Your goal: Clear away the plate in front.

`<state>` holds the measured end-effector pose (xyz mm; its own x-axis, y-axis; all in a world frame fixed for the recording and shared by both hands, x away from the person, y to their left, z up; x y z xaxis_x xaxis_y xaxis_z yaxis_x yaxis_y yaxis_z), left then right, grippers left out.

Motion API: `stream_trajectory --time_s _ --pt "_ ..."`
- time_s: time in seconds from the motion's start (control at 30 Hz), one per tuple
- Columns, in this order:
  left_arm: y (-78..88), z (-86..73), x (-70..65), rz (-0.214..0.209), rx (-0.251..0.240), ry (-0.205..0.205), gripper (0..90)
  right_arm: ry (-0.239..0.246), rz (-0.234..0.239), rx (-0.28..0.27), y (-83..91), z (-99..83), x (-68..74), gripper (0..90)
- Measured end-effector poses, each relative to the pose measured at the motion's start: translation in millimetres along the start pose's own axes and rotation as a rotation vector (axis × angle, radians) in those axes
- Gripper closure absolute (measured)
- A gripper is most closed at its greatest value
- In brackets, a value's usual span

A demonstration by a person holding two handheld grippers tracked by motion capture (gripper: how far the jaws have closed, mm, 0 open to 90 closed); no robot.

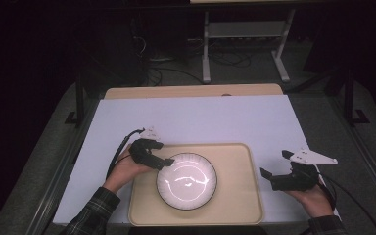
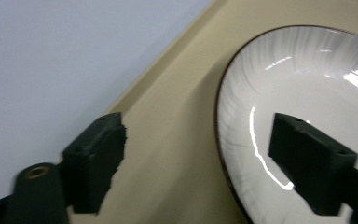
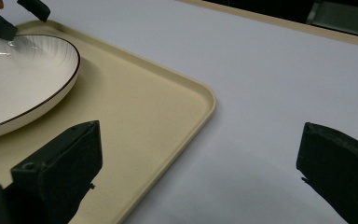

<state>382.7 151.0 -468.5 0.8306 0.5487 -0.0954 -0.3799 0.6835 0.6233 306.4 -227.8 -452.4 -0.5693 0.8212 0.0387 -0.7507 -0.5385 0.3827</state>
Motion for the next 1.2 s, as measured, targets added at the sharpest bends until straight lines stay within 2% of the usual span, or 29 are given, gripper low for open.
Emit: stream_trajectory --time_s 0.27,0.37,0.47,0.7,1.2 --pt "28.3 7.6 5.9 0.051 -0.106 0.029 13.0 0.001 0.0 0.001 -0.6 0.5 0.0 0.0" --pt "41.4 5.1 7.8 0.066 -0.128 0.028 13.0 0.009 0.001 0.007 -1.4 0.4 0.6 0.0" --pt "54.8 0.0 11.2 0.095 -0.139 0.011 11.4 0.006 0.005 0.004 -1.2 0.7 2.6 0.0" --pt "80.6 -12.1 14.1 0.131 -0.166 0.024 7.9 0.005 0.006 0.006 -0.9 0.1 2.7 0.0" --pt "112.7 -43.2 23.8 0.195 -0.191 0.032 7.9 0.012 0.004 0.014 0.1 -0.6 3.5 0.0"
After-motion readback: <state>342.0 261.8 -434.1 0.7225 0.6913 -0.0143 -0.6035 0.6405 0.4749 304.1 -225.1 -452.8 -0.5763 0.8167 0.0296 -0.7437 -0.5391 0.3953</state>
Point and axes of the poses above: each handheld gripper's, and its own axes: y roughly backward along the jaws, z roughly out of its top, x roughly to its left, the point moved 7 cm from there along -y, roughly forward along the jaws, and after that the axes turned 7 degrees about -x, right-handed, at the moved point
